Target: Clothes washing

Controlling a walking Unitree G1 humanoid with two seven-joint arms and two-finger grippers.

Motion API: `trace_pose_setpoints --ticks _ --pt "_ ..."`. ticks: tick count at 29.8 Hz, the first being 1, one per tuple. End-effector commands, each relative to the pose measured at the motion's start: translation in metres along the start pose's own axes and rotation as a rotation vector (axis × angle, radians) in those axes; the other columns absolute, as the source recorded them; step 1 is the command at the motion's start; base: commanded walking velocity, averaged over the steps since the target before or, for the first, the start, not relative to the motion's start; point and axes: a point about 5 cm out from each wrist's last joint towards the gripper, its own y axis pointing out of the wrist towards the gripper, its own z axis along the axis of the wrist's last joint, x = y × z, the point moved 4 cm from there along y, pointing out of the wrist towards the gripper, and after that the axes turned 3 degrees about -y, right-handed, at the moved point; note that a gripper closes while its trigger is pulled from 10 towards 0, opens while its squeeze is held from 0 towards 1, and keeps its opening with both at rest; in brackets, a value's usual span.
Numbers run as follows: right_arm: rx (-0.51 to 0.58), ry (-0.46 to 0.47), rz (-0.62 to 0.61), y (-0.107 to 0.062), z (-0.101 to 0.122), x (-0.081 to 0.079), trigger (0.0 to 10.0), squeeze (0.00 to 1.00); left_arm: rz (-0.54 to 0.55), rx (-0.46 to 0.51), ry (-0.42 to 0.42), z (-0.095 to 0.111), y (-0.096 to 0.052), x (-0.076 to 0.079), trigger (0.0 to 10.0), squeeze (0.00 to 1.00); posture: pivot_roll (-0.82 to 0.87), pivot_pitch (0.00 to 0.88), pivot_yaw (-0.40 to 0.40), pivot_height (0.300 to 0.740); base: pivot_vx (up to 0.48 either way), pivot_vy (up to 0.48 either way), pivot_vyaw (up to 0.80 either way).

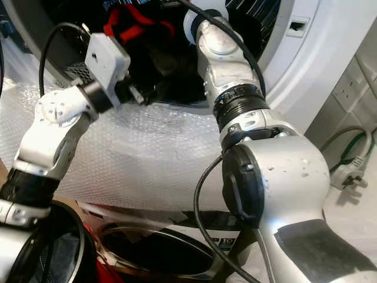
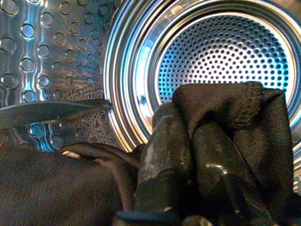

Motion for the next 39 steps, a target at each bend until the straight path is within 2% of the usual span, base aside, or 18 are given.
trace_pose_setpoints --ticks 1,3,4,6,13,19,25,31,36,38,39 --pt "0.050 0.000 -0.002 0.001 0.014 0.004 10.0 0.00 0.019 0.027 0.026 0.008 0.003 -0.007 10.0 0.00 0.06 0.000 -0.027 0.740 0.000 0.000 0.00" --pt "0.030 -0.033 -0.011 0.001 0.011 0.008 10.0 0.00 0.034 0.029 0.042 0.008 0.006 -0.012 10.0 0.00 0.05 0.000 -0.020 0.740 0.000 0.000 0.00" --pt "0.018 -0.048 -0.023 0.000 0.009 0.011 10.0 1.00 0.040 0.031 0.049 0.008 0.007 -0.015 10.0 0.00 0.05 0.000 -0.020 0.740 0.000 0.000 0.00" --pt "0.012 -0.050 -0.027 0.000 0.009 0.016 10.0 1.00 0.045 0.035 0.072 0.006 0.009 -0.019 10.0 0.00 0.03 0.000 -0.011 0.740 0.000 0.000 0.00" --pt "0.006 -0.014 -0.001 -0.001 0.008 0.019 10.0 1.00 0.048 0.038 0.081 0.004 0.009 -0.022 10.0 0.00 0.02 0.000 -0.007 0.740 0.000 0.000 0.00" --pt "-0.005 -0.013 0.045 0.000 0.009 0.014 10.0 1.00 0.053 0.048 0.083 0.002 0.011 -0.023 10.0 0.00 0.01 0.000 -0.002 0.740 0.000 0.000 0.00" --pt "-0.036 -0.052 0.110 -0.001 0.005 0.008 10.0 1.00 0.061 0.058 0.078 0.003 0.011 -0.024 10.0 0.00 0.00 0.000 0.000 0.740 0.000 0.000 0.00" --pt "-0.029 -0.079 0.109 -0.001 0.009 0.013 10.0 1.00 0.073 0.060 0.072 0.002 0.011 -0.025 10.0 0.00 -0.02 0.000 0.004 0.740 0.000 0.000 0.00" --pt "0.028 -0.017 0.074 0.000 0.024 0.023 10.0 1.00 0.074 0.061 0.066 0.000 0.011 -0.023 10.0 0.00 -0.03 0.000 0.012 0.740 0.000 0.000 0.00" --pt "0.100 0.079 0.076 0.000 0.045 0.030 10.0 1.00 0.068 0.060 0.058 -0.003 0.012 -0.022 10.0 0.00 -0.04 0.000 0.015 0.740 0.000 0.000 0.00" --pt "0.105 0.084 0.082 -0.001 0.047 0.030 10.0 1.00 0.068 0.062 0.057 -0.003 0.012 -0.022 10.0 0.00 -0.04 0.000 0.015 0.740 0.000 0.000 0.00"
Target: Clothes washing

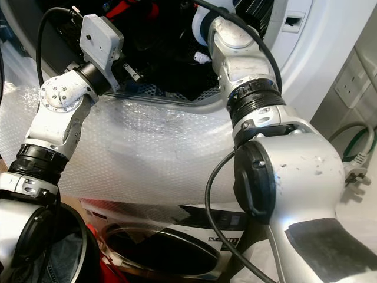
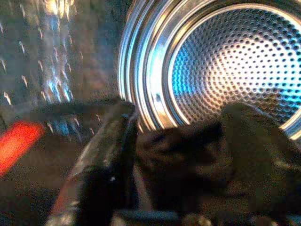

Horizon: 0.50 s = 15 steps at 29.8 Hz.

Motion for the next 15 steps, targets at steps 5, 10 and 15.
trace_pose_setpoints --ticks 5,10,15 --pt "0.177 0.086 0.024 -0.002 0.063 0.014 10.0 0.00 -0.010 0.029 0.013 0.007 0.006 0.000 10.0 0.00 -0.06 0.000 0.025 0.740 0.000 0.000 0.00" --pt "0.209 0.174 0.064 -0.003 0.074 0.014 10.0 0.00 -0.018 0.031 0.009 0.007 0.008 0.002 10.0 0.00 -0.07 0.000 0.029 0.740 0.000 0.000 0.00" --pt "0.251 0.264 0.151 -0.006 0.086 0.009 10.0 0.00 -0.020 0.030 0.006 0.006 0.009 0.003 10.0 0.00 -0.08 0.000 0.034 0.740 0.000 0.000 0.00"
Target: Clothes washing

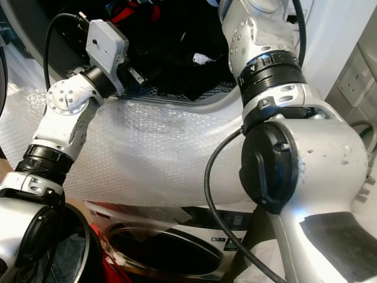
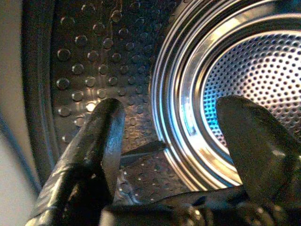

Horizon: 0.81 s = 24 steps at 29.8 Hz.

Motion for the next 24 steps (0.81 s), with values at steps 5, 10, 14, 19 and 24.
trace_pose_setpoints --ticks 5,10,14,19,24 --pt "0.181 0.054 0.145 -0.016 0.055 0.002 10.0 0.00 -0.014 0.037 0.008 0.012 0.009 -0.001 10.0 0.00 -0.11 0.000 0.050 0.740 0.000 0.000 0.00" --pt "0.175 0.066 0.178 -0.031 0.054 0.005 10.0 0.00 -0.016 0.028 -0.011 0.007 0.009 0.001 10.0 0.00 -0.15 0.000 0.073 0.740 0.000 0.000 0.00" --pt "0.196 0.133 0.372 -0.045 0.060 -0.022 10.0 0.00 -0.019 0.029 -0.020 0.005 0.010 0.003 10.0 0.00 -0.16 0.000 0.073 0.740 0.000 0.000 0.00" --pt "0.240 0.235 0.629 -0.081 0.057 -0.058 10.0 0.00 -0.027 0.035 -0.027 0.005 0.012 0.005 10.0 0.00 -0.16 0.000 0.069 0.740 0.000 0.000 0.00" --pt "0.273 0.290 0.831 -0.124 0.045 -0.079 10.0 0.00 -0.027 0.035 -0.026 0.005 0.011 0.005 10.0 0.00 -0.15 0.000 0.067 0.740 0.000 0.000 0.00"
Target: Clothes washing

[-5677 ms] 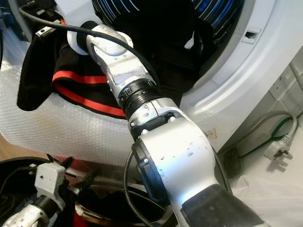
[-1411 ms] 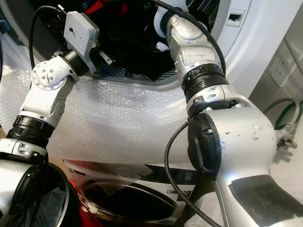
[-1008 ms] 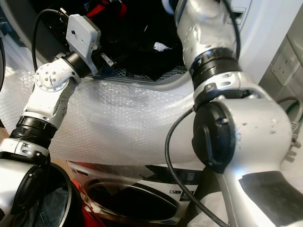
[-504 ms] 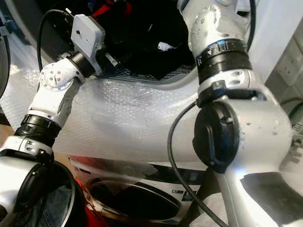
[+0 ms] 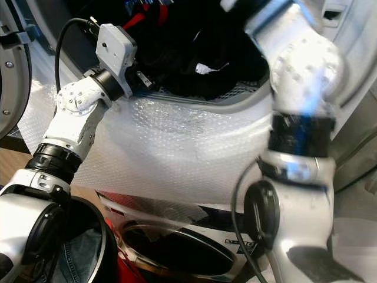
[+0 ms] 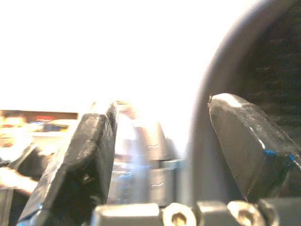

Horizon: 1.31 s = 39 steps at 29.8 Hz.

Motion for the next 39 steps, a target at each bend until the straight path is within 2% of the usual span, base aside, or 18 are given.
trace_pose_setpoints --ticks 1,5,7,8,9,10,11,12,17,19,20,21,25,27,30,32,35,39 --pt "0.028 0.063 0.266 -0.006 0.002 -0.050 10.0 0.00 -0.004 0.033 0.019 0.010 0.003 -0.004 10.0 0.00 -0.15 0.000 0.066 0.740 0.000 0.000 0.00" --pt "-0.014 0.235 0.453 -0.036 -0.018 -0.097 10.0 0.00 -0.006 0.029 0.011 0.007 0.001 -0.003 10.0 0.00 -0.14 0.000 0.066 0.740 0.000 0.000 0.00" --pt "-0.081 0.272 0.445 -0.048 -0.037 -0.105 10.0 0.00 -0.006 0.027 0.008 0.007 0.000 -0.004 10.0 0.00 -0.14 0.000 0.067 0.740 0.000 0.000 0.00" --pt "-0.202 0.324 0.373 -0.063 -0.071 -0.110 10.0 0.00 -0.006 0.026 -0.001 0.007 0.000 -0.006 10.0 0.00 -0.15 0.000 0.069 0.740 0.000 0.000 0.00" --pt "-0.202 0.324 0.373 -0.063 -0.071 -0.110 10.0 0.00 -0.006 0.026 -0.001 0.007 0.000 -0.006 10.0 0.00 -0.15 0.000 0.069 0.740 0.000 0.000 0.00" --pt "-0.330 0.428 0.275 -0.088 -0.110 -0.119 10.0 0.00 0.000 0.029 -0.010 0.008 -0.001 -0.010 10.0 0.00 -0.16 0.000 0.072 0.740 0.000 0.000 0.00" --pt "-0.330 0.428 0.275 -0.088 -0.110 -0.119 10.0 0.00 0.000 0.029 -0.010 0.008 -0.001 -0.010 10.0 0.00 -0.16 0.000 0.072 0.740 0.000 0.000 0.00" --pt "-0.526 0.519 0.106 -0.134 -0.167 -0.129 10.0 0.00 0.012 0.041 -0.034 0.011 0.001 -0.015 10.0 0.00 -0.17 0.000 0.073 0.740 0.000 0.000 0.00" --pt "-0.757 0.619 -0.181 -0.209 -0.228 -0.136 10.0 0.00 0.008 0.079 -0.140 0.015 0.007 -0.018 10.0 0.00 -0.17 0.000 0.079 0.740 0.000 0.000 0.00" --pt "-0.883 0.647 -0.377 -0.258 -0.256 -0.136 10.0 0.00 -0.011 0.067 -0.192 0.013 0.013 -0.017 10.0 0.00 -0.17 0.000 0.081 0.740 0.000 0.000 0.00" --pt "-0.998 0.635 -0.585 -0.305 -0.278 -0.138 10.0 0.00 -0.033 0.055 -0.242 0.013 0.019 -0.015 10.0 0.00 -0.17 0.000 0.087 0.740 0.000 0.000 0.00" --pt "-0.998 0.635 -0.585 -0.305 -0.278 -0.138 10.0 0.00 -0.033 0.055 -0.242 0.013 0.019 -0.015 10.0 0.00 -0.17 0.000 0.087 0.740 0.000 0.000 0.00" --pt "-1.135 0.588 -0.939 -0.368 -0.299 -0.142 10.0 0.00 -0.065 0.010 -0.258 0.011 0.026 -0.012 10.0 0.00 -0.18 0.000 0.103 0.740 0.000 0.000 0.00" --pt "-1.338 0.524 -1.172 -0.425 -0.305 -0.168 10.0 0.00 -0.118 -0.006 -0.334 0.010 0.032 -0.006 10.0 0.00 -0.20 0.000 0.120 0.740 0.000 0.000 0.00" --pt "-1.431 0.509 -1.383 -0.462 -0.303 -0.194 10.0 0.00 -0.167 -0.063 -0.413 0.004 0.035 0.002 10.0 0.00 -0.21 0.000 0.137 0.740 0.000 0.000 0.00" --pt "-1.498 0.493 -1.468 -0.480 -0.302 -0.216 10.0 0.00 -0.206 -0.176 -0.415 -0.010 0.035 0.010 10.0 0.00 -0.23 0.000 0.158 0.740 0.000 0.000 0.00" --pt "-1.503 0.519 -1.556 -0.490 -0.301 -0.234 10.0 0.00 -0.200 -0.240 -0.440 -0.019 0.034 0.014 10.0 0.00 -0.24 0.000 0.167 0.740 0.000 0.000 0.00" --pt "-1.494 0.569 -1.640 -0.497 -0.303 -0.258 10.0 0.00 -0.131 -0.468 -0.372 -0.050 0.026 0.018 10.0 0.00 -0.26 0.000 0.189 0.740 0.000 0.000 0.00"
